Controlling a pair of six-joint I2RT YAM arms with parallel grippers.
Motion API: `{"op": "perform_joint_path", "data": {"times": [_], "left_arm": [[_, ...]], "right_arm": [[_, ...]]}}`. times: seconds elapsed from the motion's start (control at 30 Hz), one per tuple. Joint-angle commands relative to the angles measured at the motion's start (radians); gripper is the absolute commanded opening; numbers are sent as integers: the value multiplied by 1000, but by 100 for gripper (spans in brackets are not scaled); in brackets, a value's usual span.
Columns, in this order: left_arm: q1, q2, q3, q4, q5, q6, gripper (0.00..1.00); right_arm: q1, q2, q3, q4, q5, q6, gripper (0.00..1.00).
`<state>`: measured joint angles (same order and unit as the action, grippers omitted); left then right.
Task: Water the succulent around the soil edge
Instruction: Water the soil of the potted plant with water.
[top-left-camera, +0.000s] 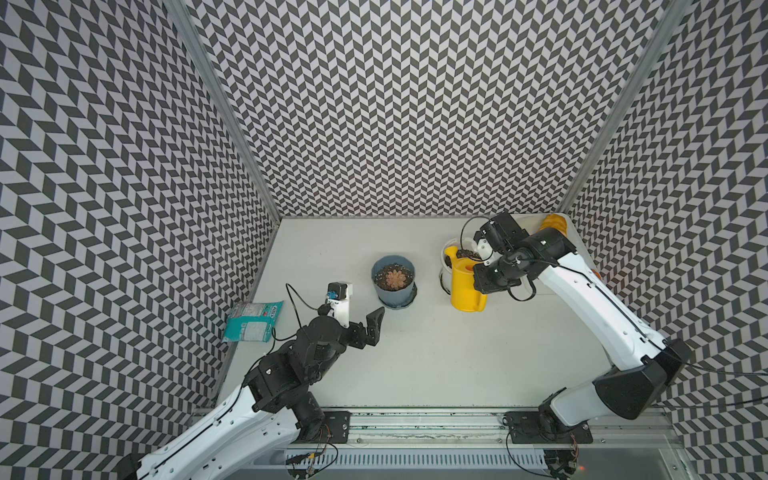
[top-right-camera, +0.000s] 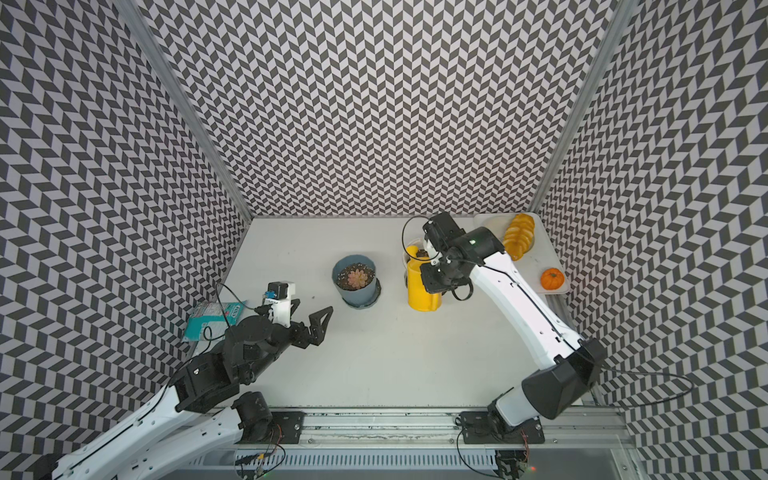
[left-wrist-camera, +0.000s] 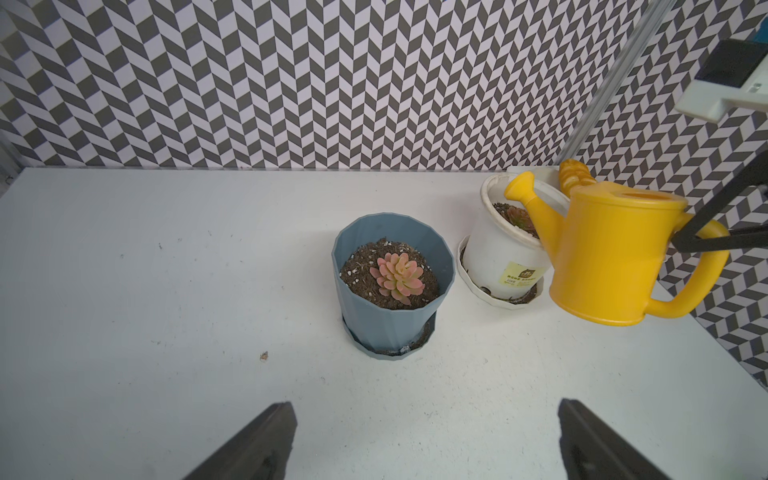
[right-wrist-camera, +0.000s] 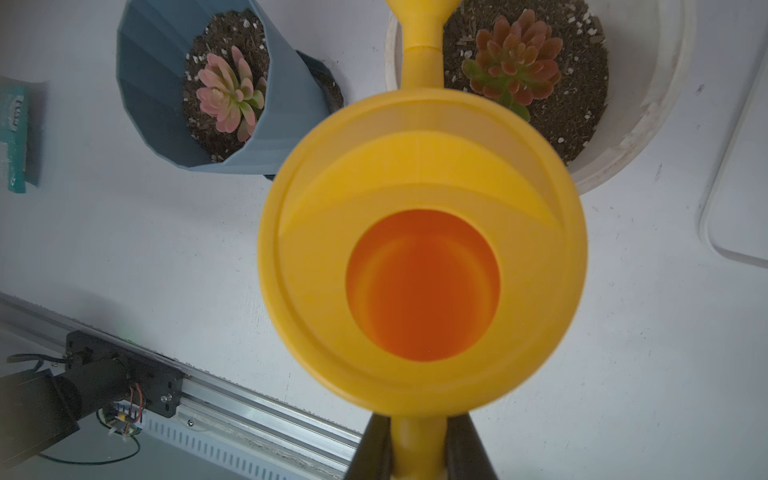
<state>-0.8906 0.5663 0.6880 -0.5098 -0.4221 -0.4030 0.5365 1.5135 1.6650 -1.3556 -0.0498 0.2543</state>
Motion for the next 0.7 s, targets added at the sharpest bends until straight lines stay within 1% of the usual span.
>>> {"op": "perform_joint_path", "data": {"times": [0.0, 0.3, 0.67], "left_arm": [[-8, -11, -1, 12, -13, -2, 100], [-10, -11, -2, 11, -15, -2, 100], [-16, -11, -1, 12, -18, -2, 100]], "right_arm": [[12, -24, -13, 47, 2, 6, 0], [14, -60, -94, 81, 18, 17, 0], [14, -97, -98, 51, 44, 28, 0]]}}
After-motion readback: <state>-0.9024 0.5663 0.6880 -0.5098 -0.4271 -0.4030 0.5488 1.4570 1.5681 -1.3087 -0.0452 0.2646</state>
